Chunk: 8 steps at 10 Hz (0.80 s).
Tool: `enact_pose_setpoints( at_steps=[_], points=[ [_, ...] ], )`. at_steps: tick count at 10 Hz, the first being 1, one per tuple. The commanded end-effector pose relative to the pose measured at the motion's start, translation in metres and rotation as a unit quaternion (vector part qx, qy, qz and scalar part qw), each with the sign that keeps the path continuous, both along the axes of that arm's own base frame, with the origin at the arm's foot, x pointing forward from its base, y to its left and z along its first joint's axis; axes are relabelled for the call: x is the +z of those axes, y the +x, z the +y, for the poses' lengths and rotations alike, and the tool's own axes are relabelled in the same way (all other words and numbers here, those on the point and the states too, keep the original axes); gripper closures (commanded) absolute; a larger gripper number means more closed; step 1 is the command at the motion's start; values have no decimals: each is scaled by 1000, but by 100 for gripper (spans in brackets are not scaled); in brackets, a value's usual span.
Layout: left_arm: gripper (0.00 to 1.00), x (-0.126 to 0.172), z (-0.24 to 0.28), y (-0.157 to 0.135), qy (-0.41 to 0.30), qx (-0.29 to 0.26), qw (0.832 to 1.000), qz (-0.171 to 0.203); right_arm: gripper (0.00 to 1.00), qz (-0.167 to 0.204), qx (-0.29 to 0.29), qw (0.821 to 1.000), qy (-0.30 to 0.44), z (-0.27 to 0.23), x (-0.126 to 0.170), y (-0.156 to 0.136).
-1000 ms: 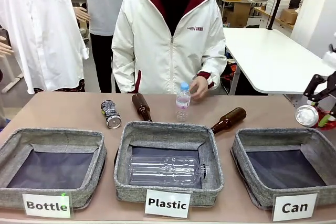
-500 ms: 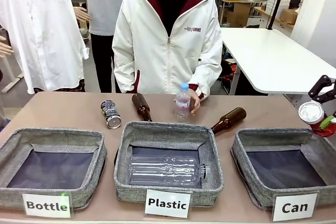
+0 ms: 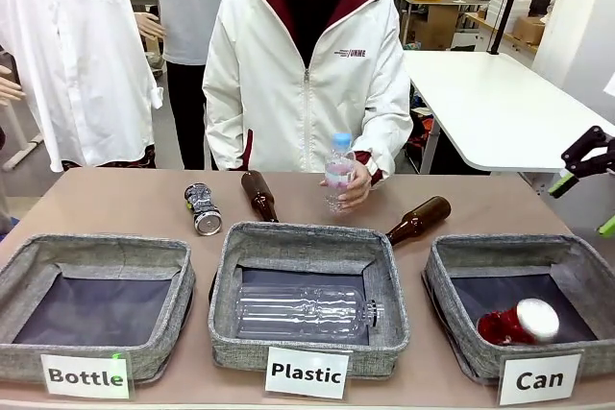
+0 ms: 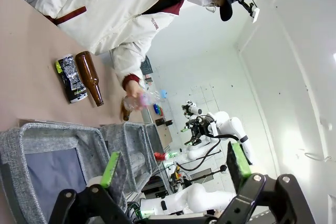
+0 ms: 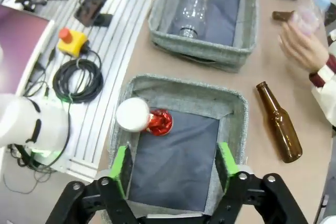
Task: Sort the can waste into the basket.
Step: Pick up the can waste from the table and place it in the right Fabric basket.
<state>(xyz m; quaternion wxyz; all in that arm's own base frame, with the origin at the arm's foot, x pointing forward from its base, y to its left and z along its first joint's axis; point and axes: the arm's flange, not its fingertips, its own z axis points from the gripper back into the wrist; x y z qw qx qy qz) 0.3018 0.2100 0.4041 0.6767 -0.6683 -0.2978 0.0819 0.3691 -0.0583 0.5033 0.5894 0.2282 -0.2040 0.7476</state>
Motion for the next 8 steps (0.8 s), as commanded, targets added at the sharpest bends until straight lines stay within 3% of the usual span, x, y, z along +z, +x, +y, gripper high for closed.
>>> enact_pose_setpoints(
  at_steps=[1, 2, 3, 4, 5, 6, 7, 8],
  points=[
    [0, 1, 0, -1, 1, -6, 1000, -6, 0, 20, -48, 999, 14, 3, 7, 6],
    [0, 1, 0, -1, 1, -6, 1000, -6, 0, 56, -106, 993, 23, 5, 10, 9],
    [0, 1, 0, -1, 1, -6, 1000, -6, 0, 126, -212, 968, 49, 9, 15, 13],
    [0, 1, 0, -1, 1, -6, 1000, -6, 0, 203, -331, 916, 101, 9, 20, 19],
    [0, 1, 0, -1, 1, -6, 1000, -6, 0, 292, -388, 862, 149, 5, 27, 24],
    [0, 1, 0, -1, 1, -6, 1000, -6, 0, 417, -409, 780, 226, -1, 38, 28],
    [0, 1, 0, -1, 1, -6, 1000, -6, 0, 513, -424, 692, 281, -5, 44, 33],
    [0, 1, 0, -1, 1, -6, 1000, -6, 0, 572, -436, 620, 315, -11, 47, 41]
  ],
)
